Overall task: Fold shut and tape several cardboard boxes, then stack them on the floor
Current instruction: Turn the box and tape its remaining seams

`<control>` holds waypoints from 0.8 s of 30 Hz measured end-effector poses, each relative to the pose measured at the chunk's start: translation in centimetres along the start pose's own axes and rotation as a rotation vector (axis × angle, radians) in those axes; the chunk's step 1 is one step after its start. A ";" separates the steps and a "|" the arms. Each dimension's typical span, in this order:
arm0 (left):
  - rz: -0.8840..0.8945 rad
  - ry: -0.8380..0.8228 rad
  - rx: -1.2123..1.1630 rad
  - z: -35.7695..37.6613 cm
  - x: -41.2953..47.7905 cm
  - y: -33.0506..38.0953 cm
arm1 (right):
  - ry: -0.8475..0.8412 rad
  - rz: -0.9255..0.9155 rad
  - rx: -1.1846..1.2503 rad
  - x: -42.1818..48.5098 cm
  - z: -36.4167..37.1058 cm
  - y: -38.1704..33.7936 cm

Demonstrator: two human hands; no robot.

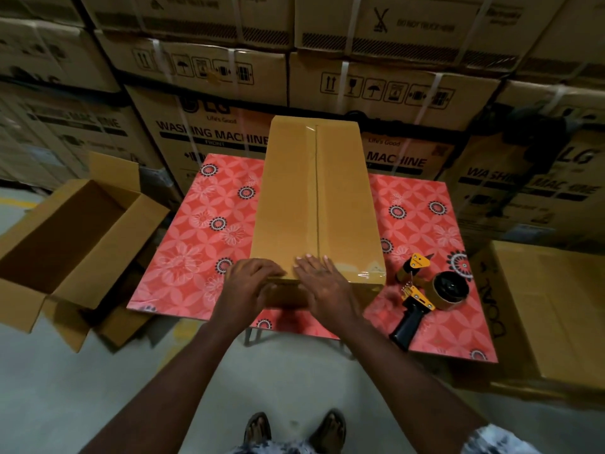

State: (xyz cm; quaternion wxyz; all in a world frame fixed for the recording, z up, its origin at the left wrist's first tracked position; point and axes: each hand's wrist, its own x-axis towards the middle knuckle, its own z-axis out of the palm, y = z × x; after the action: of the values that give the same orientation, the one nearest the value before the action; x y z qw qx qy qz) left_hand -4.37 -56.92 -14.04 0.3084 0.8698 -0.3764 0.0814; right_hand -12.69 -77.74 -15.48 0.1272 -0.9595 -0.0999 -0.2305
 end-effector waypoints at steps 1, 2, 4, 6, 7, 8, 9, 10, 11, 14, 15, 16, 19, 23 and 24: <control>0.006 -0.008 -0.016 -0.1 0.1 0.0 | -0.009 0.008 -0.009 -0.1 -0.1 0.0; 0.011 -0.009 -0.031 -0.2 0.1 0.0 | -0.015 0.025 -0.014 0.0 -0.3 -0.1; 0.016 0.015 -0.061 -0.6 0.1 -0.1 | -0.003 0.050 0.002 0.8 -0.5 -0.8; 0.002 0.063 -0.070 -1.0 0.0 -0.7 | 0.015 0.044 0.040 2.1 -0.2 -1.8; -0.009 0.082 -0.065 -1.2 -0.2 -1.0 | 0.015 0.045 0.058 2.7 0.0 -2.4; -0.020 0.095 -0.065 -1.4 -0.4 -1.4 | 0.005 0.046 0.069 3.2 0.4 -2.8; -0.029 0.100 -0.072 -1.5 -0.6 -1.6 | -0.006 0.043 0.071 3.4 0.7 -3.2; -0.038 0.102 -0.086 -1.6 -0.8 -1.8 | -0.013 0.032 0.057 3.3 1.1 -3.3; -0.048 0.097 -0.103 -1.6 -0.8 -1.9 | -0.020 0.019 0.035 3.0 1.3 -3.3; -0.077 0.091 -0.158 -1.5 -0.9 -1.6 | -0.034 0.018 0.012 2.2 1.3 -3.1; -0.087 0.102 -0.183 -1.6 -0.9 -1.4 | -0.034 0.031 0.013 2.2 1.3 -3.2; -0.101 0.116 -0.217 -1.6 -1.0 -1.4 | -0.028 0.047 0.023 2.5 1.2 -3.5; -0.178 0.187 -0.334 -1.8 -1.2 -1.0 | -0.036 0.094 0.096 3.9 1.4 -4.5; -0.426 0.280 -0.478 -1.4 -1.7 0.1 | -0.073 0.095 0.102 4.2 2.2 -5.4; -0.496 0.299 -0.517 -1.1 -1.9 0.5 | -0.078 0.081 0.074 4.0 2.3 -5.4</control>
State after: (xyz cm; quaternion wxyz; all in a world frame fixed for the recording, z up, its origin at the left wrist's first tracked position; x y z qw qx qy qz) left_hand -5.92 -55.35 -13.65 0.5794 0.8064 -0.1138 0.0327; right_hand -9.60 -71.42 -14.57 0.1679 -0.9656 -0.0744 -0.1840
